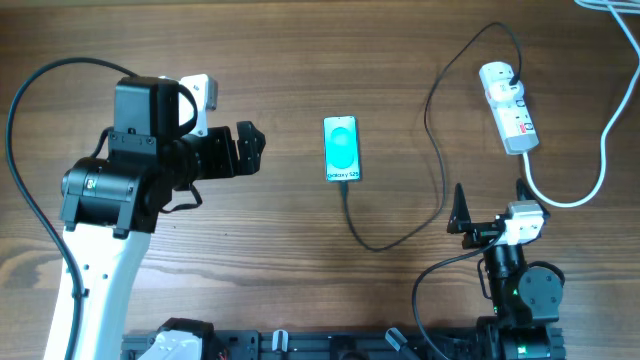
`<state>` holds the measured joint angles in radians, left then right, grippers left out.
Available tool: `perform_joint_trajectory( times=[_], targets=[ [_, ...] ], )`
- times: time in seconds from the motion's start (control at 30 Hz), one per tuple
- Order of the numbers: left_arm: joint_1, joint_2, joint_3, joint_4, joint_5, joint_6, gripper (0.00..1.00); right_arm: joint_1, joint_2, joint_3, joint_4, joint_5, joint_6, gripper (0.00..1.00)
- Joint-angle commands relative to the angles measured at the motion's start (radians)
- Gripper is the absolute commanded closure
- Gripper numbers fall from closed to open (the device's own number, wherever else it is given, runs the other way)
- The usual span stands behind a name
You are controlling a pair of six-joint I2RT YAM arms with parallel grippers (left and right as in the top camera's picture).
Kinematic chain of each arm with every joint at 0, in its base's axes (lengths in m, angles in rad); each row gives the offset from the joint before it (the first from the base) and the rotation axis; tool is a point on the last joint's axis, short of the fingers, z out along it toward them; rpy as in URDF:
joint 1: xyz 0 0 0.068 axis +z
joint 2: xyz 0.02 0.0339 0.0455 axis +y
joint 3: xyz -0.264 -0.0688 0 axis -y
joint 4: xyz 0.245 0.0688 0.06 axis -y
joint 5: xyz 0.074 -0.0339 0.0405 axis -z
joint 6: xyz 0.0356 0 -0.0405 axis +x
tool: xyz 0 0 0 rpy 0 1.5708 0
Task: Plug charger to phone and switch on socket
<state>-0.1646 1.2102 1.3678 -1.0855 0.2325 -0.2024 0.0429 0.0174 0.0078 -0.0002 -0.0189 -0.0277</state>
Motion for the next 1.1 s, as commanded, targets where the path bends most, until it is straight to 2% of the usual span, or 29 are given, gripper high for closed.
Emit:
perform_joint_trajectory(
  times=[0.0, 0.5, 0.7, 0.9, 1.0, 1.07],
  targets=[
    [-0.002, -0.003, -0.001, 0.000, -0.006, 0.016, 0.00, -0.005, -0.014, -0.003, 0.002, -0.011, 0.003, 0.00],
    [0.001, 0.003, -0.001, -0.047, -0.029, 0.016, 0.00, -0.005, -0.014, -0.003, 0.002, -0.011, 0.004, 0.00],
    [0.012, -0.057, -0.029, -0.055, -0.040, 0.012, 0.00, -0.005, -0.014, -0.003, 0.002, -0.011, 0.003, 0.00],
    [0.032, -0.248, -0.266, 0.090, -0.043, 0.013, 0.00, -0.005, -0.014, -0.003, 0.002, -0.011, 0.003, 0.00],
    [0.077, -0.391, -0.448, 0.220, -0.043, 0.013, 0.00, -0.005, -0.014, -0.003, 0.002, -0.011, 0.003, 0.00],
    [0.108, -0.463, -0.518, 0.249, -0.043, 0.012, 0.00, -0.005, -0.014, -0.003, 0.002, -0.011, 0.003, 0.00]
  ],
)
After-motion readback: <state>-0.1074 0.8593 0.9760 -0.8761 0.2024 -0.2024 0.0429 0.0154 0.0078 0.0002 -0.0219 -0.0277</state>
